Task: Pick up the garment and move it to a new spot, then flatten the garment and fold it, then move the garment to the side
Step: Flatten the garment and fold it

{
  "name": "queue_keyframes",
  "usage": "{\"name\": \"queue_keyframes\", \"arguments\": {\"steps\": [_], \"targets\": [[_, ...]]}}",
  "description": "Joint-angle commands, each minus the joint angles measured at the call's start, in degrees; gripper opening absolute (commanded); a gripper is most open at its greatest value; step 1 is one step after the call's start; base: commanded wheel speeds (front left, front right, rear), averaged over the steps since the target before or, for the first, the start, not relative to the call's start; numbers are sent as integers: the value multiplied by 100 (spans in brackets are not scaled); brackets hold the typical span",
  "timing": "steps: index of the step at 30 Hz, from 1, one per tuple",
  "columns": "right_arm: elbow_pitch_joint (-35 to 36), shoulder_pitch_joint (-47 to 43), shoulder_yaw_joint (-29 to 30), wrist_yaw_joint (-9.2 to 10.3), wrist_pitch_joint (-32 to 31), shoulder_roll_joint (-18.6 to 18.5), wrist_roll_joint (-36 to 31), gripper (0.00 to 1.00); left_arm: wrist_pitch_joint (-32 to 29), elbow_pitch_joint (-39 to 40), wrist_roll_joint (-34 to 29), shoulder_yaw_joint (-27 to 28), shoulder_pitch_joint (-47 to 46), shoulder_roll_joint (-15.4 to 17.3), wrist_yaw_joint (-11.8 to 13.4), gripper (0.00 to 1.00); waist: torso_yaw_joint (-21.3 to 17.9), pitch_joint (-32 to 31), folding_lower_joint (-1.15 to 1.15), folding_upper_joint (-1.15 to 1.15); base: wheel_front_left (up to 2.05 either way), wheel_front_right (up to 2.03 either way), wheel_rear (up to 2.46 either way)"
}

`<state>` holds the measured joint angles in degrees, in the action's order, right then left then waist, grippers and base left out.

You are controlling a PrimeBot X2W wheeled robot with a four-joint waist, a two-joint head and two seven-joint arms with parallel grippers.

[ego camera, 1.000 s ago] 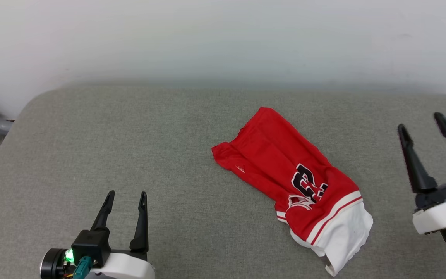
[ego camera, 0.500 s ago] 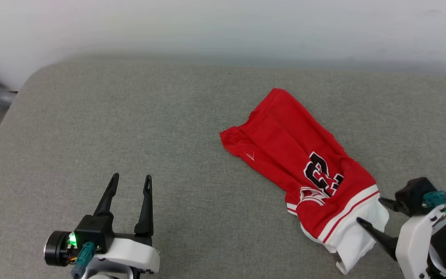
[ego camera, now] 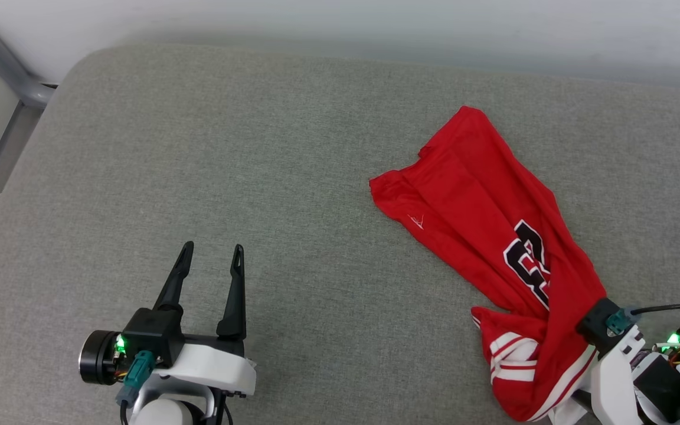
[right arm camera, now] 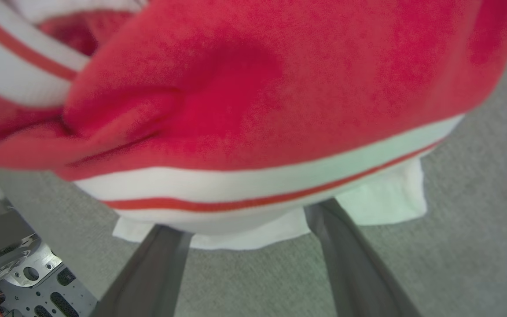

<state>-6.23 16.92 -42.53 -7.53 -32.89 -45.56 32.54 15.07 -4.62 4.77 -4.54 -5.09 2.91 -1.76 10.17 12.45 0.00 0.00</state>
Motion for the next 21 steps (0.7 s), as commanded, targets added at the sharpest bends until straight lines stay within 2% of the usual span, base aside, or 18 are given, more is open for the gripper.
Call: {"name": "queue_keyframes", "arguments": {"steps": [1,5,6,7,16,21], "targets": [[-405,-220,-323,8,-173,64,14,100,15,-8,9,3,-35,-1,32,100,43,17,0,0,0,0,0],[-684,-162,-564,9,133,160,241,99,15,-36,20,21,30,-3,67,100,29,-52,0,0,0,0,0],[-652,-88,-567,10,283,186,245,10,15,-44,20,31,55,-3,78,100,13,-80,0,0,0,0,0],[-626,5,-556,10,426,198,252,0,15,-52,24,40,74,-3,89,100,-3,-107,0,0,0,0,0],[117,756,-225,8,1474,339,338,0,15,-67,30,-33,97,-2,75,100,38,-373,0,0,0,0,0],[429,1415,-267,8,1772,645,208,0,15,-67,36,6,138,-3,88,100,198,-425,0,0,0,0,0]]}}
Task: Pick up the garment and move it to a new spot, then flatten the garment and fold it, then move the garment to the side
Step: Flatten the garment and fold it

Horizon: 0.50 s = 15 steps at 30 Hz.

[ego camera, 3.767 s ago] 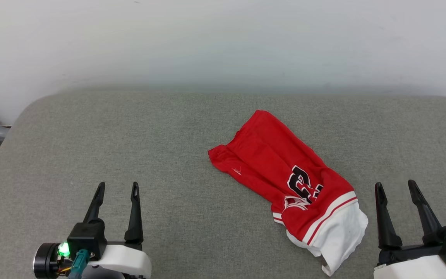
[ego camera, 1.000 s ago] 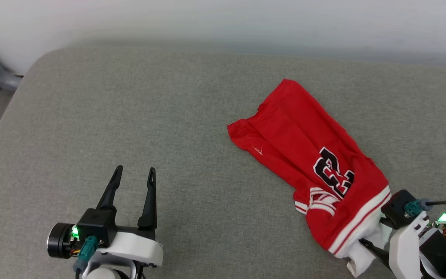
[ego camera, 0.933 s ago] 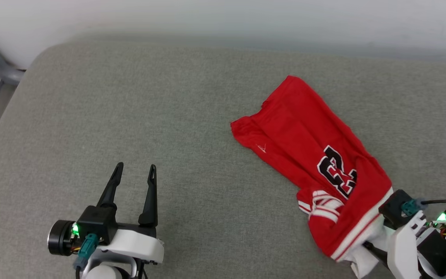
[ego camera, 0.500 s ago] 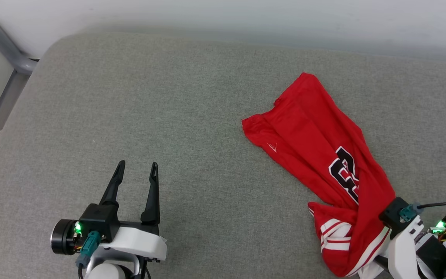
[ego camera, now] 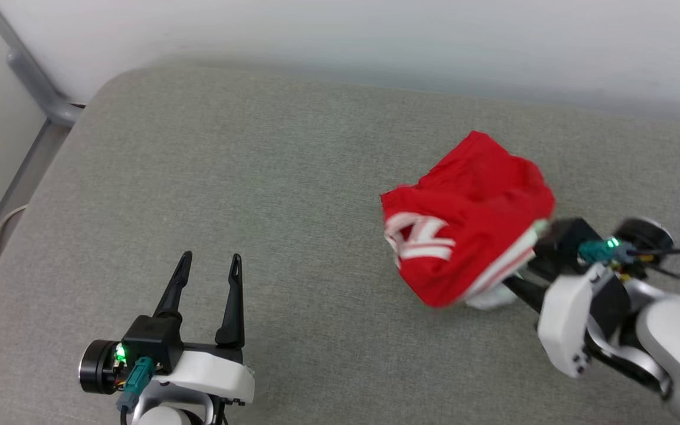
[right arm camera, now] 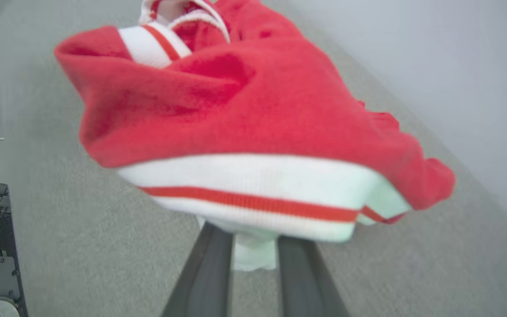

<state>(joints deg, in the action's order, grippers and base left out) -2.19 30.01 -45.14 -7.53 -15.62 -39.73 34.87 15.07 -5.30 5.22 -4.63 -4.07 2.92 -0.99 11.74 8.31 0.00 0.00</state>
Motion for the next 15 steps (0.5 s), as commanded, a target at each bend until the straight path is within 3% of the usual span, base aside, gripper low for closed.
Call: {"name": "queue_keyframes", "arguments": {"steps": [1,11,15], "targets": [[17,277,-56,8,82,147,-77,0,15,3,3,14,39,-5,15,100,77,-7,0,0,0,0,0],[-909,1990,-1053,8,927,1526,-12,0,15,8,40,-14,-32,-5,55,100,315,84,0,0,0,0,0],[-1397,2266,-1722,8,1121,1752,113,0,15,27,61,3,-39,-4,93,100,329,105,0,0,0,0,0]]}}
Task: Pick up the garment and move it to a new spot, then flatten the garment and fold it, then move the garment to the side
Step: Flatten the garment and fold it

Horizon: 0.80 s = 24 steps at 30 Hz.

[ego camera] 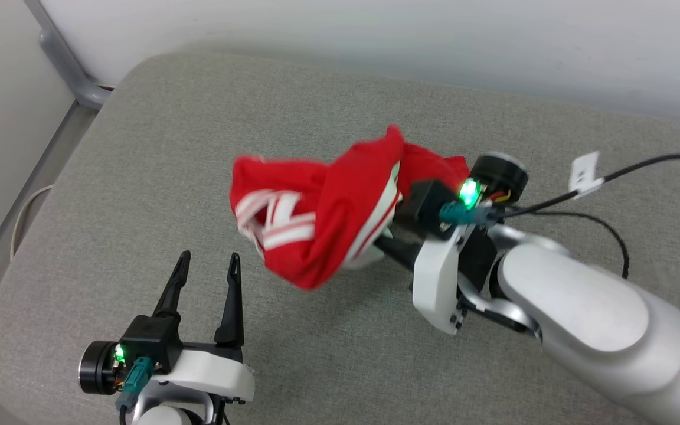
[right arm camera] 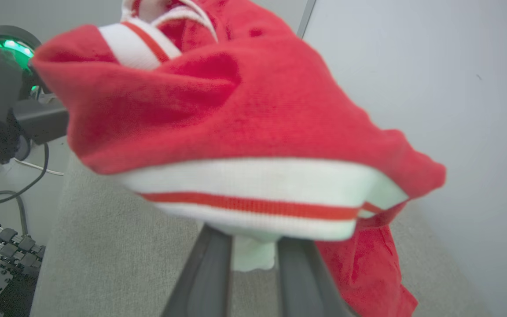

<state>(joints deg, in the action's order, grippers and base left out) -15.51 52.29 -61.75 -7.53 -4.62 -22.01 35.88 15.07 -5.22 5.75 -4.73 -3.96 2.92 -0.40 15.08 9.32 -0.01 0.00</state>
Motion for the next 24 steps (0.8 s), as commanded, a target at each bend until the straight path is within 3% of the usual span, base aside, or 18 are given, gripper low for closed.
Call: {"name": "queue_keyframes", "arguments": {"steps": [1,6,12,20,24], "targets": [[-196,73,-258,8,69,-29,36,0,15,21,10,17,-47,-5,34,100,-11,7,1,0,0,0,0],[-754,-206,-957,8,252,-251,275,0,15,0,54,53,15,-5,81,100,-107,-25,1,0,0,0,0],[-1078,-725,-1122,8,447,-798,485,0,15,-29,74,52,103,-5,84,100,-310,-148,1,0,0,0,0],[-1462,-1527,-851,9,717,-1588,1038,0,15,-16,76,4,161,-4,96,100,-474,-237,1,0,0,0,0],[-1642,-1858,-532,9,928,-1690,1270,2,15,-11,60,30,213,-4,78,100,-525,-251,1,0,0,0,0]]}}
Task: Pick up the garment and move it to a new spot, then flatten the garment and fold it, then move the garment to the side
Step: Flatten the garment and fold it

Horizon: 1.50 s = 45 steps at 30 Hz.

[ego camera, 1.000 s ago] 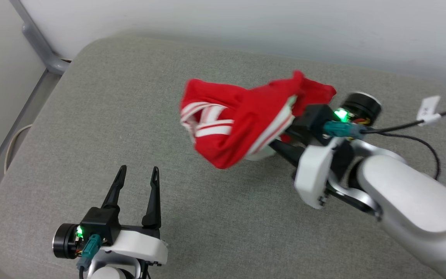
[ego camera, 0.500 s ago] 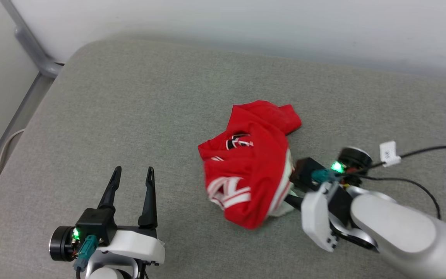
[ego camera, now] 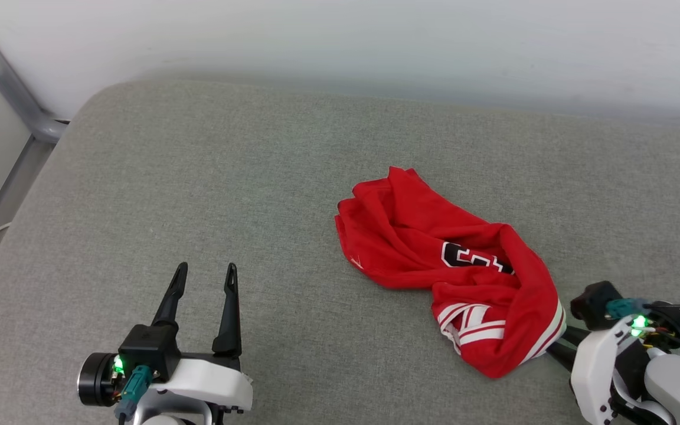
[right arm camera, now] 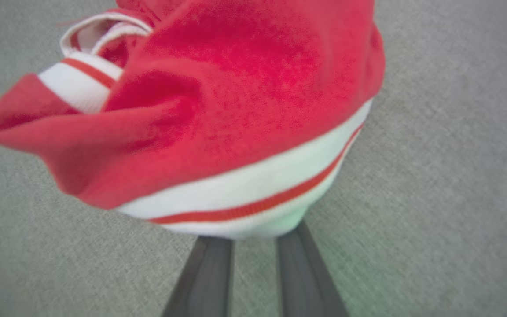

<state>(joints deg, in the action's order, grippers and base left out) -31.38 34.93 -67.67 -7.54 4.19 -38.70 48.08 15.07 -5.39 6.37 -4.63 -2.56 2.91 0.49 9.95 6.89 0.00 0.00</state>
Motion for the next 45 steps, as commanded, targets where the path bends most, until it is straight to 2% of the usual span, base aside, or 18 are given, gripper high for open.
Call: {"name": "queue_keyframes", "arguments": {"steps": [1,2,5,7,8,10,17,21,25,28,33,36,40,45], "targets": [[-94,-187,190,10,158,-4,114,46,15,-1,-6,28,84,-3,-16,100,-24,-18,0,0,0,0,0],[-119,-249,331,10,289,32,154,100,15,-8,-10,38,96,-3,-18,100,-39,-34,0,0,0,0,0],[-146,-348,655,9,611,89,211,100,15,-22,-20,40,111,-3,-25,100,-59,-86,0,0,0,0,0],[-85,-549,1181,9,917,90,201,100,15,-27,-69,56,165,-3,-37,100,-104,-205,0,0,0,0,0],[-85,-549,1181,9,917,90,201,100,15,-27,-69,56,165,-3,-37,100,-104,-205,0,0,0,0,0],[42,-633,1547,10,1009,-10,76,100,15,-10,-90,69,221,-3,-35,100,-145,-283,0,0,0,0,0],[853,-1004,3124,9,1088,-354,-567,100,15,10,-172,113,324,-3,-79,100,-207,-443,0,0,0,0,0],[1426,-1126,3886,9,761,-467,-983,100,15,37,-188,109,334,-4,-92,100,-208,-440,0,0,0,0,0],[2148,-970,4289,9,-23,-539,-1382,100,15,77,-192,61,291,-4,-85,100,-196,-335,0,0,0,0,0],[2607,-728,4211,9,-809,-576,-1470,100,15,102,-182,17,178,-3,-81,100,-150,-208,0,0,0,0,0],[2864,-94,3498,9,-2273,-715,-1304,100,15,162,-126,-102,-14,-4,-50,100,-36,65,0,0,0,0,0],[2670,286,3004,9,-3149,-689,-1053,100,15,212,-103,-169,-122,-3,-26,100,43,226,0,0,0,0,0],[2300,805,2404,9,-3967,-618,-848,100,15,274,-44,-269,-279,-3,5,100,171,472,0,0,0,0,0],[1606,1273,1869,9,-4457,-469,-771,100,15,323,52,-389,-474,-3,78,100,349,796,0,0,0,0,0]]}}
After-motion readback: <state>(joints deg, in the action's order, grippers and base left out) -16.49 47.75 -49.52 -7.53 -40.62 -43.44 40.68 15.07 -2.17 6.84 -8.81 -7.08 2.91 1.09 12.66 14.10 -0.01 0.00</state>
